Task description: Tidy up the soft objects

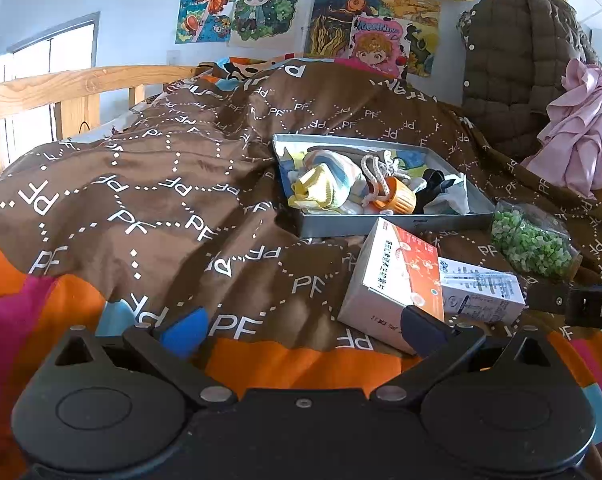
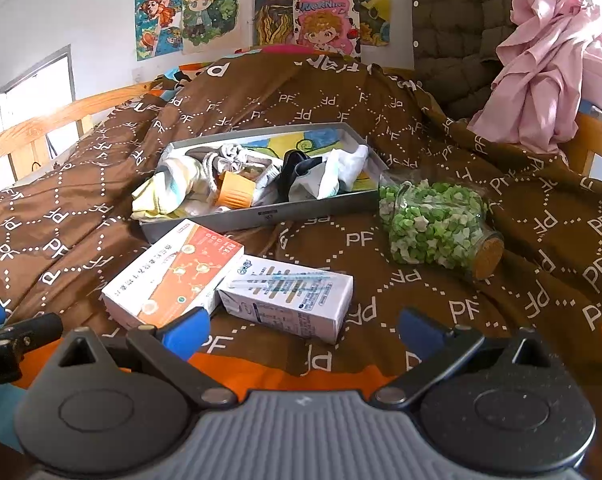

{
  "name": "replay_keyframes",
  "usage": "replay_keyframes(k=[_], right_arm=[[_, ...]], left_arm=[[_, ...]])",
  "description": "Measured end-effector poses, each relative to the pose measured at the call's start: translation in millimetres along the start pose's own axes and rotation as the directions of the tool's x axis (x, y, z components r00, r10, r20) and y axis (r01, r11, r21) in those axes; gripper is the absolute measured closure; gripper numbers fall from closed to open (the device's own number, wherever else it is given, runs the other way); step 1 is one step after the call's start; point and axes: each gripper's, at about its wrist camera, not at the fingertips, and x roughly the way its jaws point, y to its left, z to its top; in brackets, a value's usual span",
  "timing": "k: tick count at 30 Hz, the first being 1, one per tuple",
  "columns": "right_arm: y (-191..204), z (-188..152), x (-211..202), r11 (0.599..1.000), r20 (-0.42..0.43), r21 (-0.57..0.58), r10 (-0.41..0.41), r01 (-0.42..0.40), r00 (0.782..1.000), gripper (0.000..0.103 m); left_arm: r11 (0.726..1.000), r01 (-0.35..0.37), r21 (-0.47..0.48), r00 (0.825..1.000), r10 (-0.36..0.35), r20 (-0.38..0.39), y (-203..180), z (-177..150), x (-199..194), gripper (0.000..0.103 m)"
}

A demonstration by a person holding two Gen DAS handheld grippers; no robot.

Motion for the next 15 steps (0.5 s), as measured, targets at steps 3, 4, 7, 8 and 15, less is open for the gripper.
replay_keyframes(k=[3,4,7,8,15], right_arm=[[-1.0,-0.5,1.0,1.000,-0.006,0.000,0.001,-0.001,1.000,0.000],[-1.3,-0.6,1.2,1.000,-0.006,0.000,0.002,-0.002,1.000,0.000],[-1.2,-0.6,1.6,1.000,-0.009,0.002,0.002,-0.002,1.000,0.000],[-1.3,-0.8,1.7,1.000,-0.010,0.003,0.002,-0.002,1.000,0.000],[-1.3,-0.8,2.4,1.000,-0.014,0.001,0.004,-0.004,1.000,0.000]], left_arm=[[1.000,0.001,0.000,1.000,-0.001,0.001,0.1,-0.1,-0.5,0.001],[1.000,0.000,0.000,1.000,0.000,0.001,0.1,-0.2,-0.5,0.001],[1.000,0.000,-0.001,1.000,0.000,0.000,0.1,-0.3,-0.5,0.001],[1.000,0.001,0.000,1.000,-0.001,-0.001,0.2,-0.3,-0.6,0.001],[1.000,0.004,-0.001,1.000,-0.004,-0.001,0.0,-0.1,-1.3,0.001]])
